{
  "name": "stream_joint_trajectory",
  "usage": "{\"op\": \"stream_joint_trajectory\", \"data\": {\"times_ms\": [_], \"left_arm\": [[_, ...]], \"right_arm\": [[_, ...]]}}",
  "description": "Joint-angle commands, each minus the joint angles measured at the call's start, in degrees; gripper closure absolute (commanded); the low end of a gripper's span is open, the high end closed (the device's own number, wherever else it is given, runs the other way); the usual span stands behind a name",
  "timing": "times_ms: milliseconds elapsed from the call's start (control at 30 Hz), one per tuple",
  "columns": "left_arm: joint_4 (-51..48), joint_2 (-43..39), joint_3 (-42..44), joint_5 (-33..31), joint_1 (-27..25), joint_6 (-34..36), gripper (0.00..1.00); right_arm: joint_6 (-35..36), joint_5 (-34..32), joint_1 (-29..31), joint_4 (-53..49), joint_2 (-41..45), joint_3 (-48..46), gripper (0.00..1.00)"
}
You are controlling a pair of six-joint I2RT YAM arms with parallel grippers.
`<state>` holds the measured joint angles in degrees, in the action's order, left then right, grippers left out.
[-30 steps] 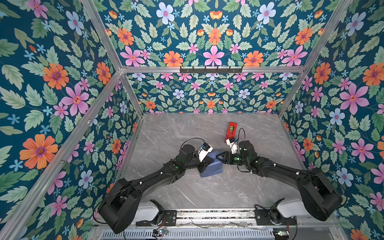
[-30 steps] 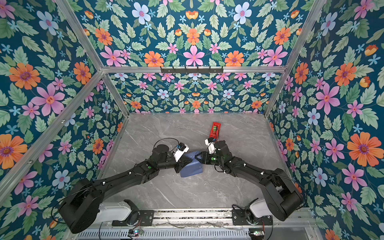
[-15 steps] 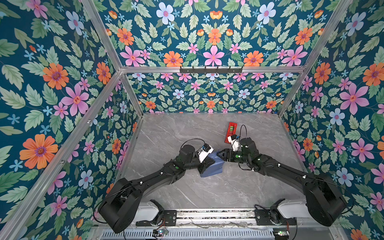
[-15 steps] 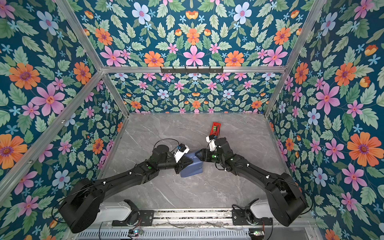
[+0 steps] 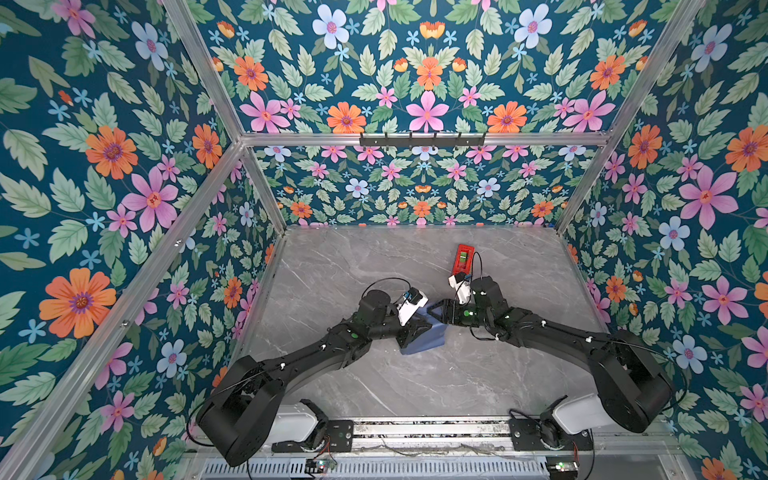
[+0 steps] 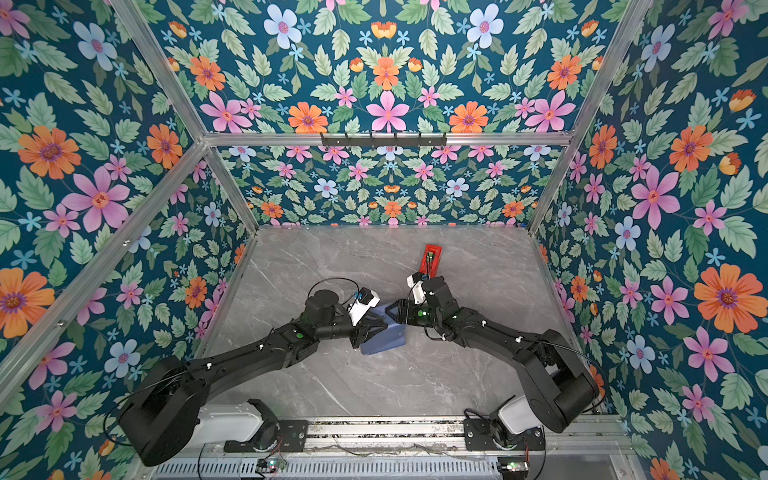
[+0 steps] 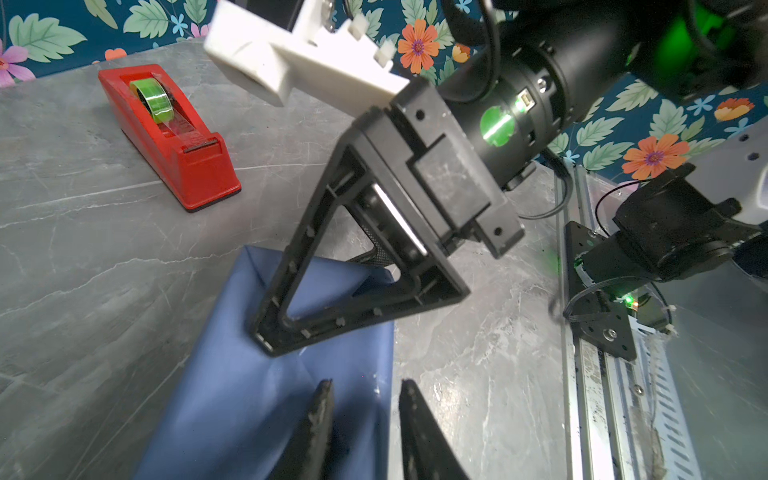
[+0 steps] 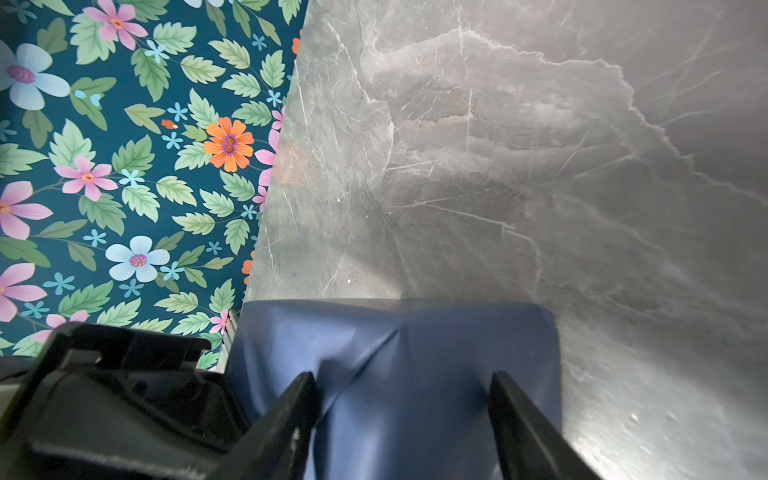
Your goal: Wrap the gift box in paper
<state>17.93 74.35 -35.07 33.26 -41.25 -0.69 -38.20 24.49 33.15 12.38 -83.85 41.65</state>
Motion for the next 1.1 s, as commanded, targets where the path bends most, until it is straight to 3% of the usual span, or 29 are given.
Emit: {"op": "stream_joint_trajectory", "data": {"times_ms": [0, 133, 233, 300, 367, 633, 1067], "left_arm": [[-0.8, -1.6, 0.0, -0.5, 0.0, -2.9, 0.59], [1.6, -7.3, 1.6, -6.0, 0.0, -7.7, 0.50], [2.7, -12.9, 4.0, -17.5, 0.1, -14.5, 0.42], [-0.2, -15.0, 4.7, -27.7, 0.4, -20.1, 0.28], [-3.3, -14.9, 4.7, -31.7, 0.9, -24.8, 0.20], [-2.4, -5.4, 3.1, -23.4, 0.8, -31.0, 0.11], [-3.3, -3.1, 6.0, -24.2, 1.0, -30.2, 0.13]], "right_arm": [[1.1, -2.6, 0.0, -4.4, 0.4, -1.9, 0.35], [1.4, -3.0, 0.0, -4.4, 1.1, -3.4, 0.35], [1.5, -3.1, 0.0, -4.2, 1.1, -3.8, 0.36], [1.5, -3.0, 0.0, -3.9, 1.1, -4.0, 0.36], [1.5, -2.8, 0.0, -3.4, 0.9, -4.1, 0.36], [1.3, -2.3, 0.1, -2.1, 0.4, -4.1, 0.37], [3.1, -1.9, 0.1, -4.9, 3.2, -1.9, 0.36]]}}
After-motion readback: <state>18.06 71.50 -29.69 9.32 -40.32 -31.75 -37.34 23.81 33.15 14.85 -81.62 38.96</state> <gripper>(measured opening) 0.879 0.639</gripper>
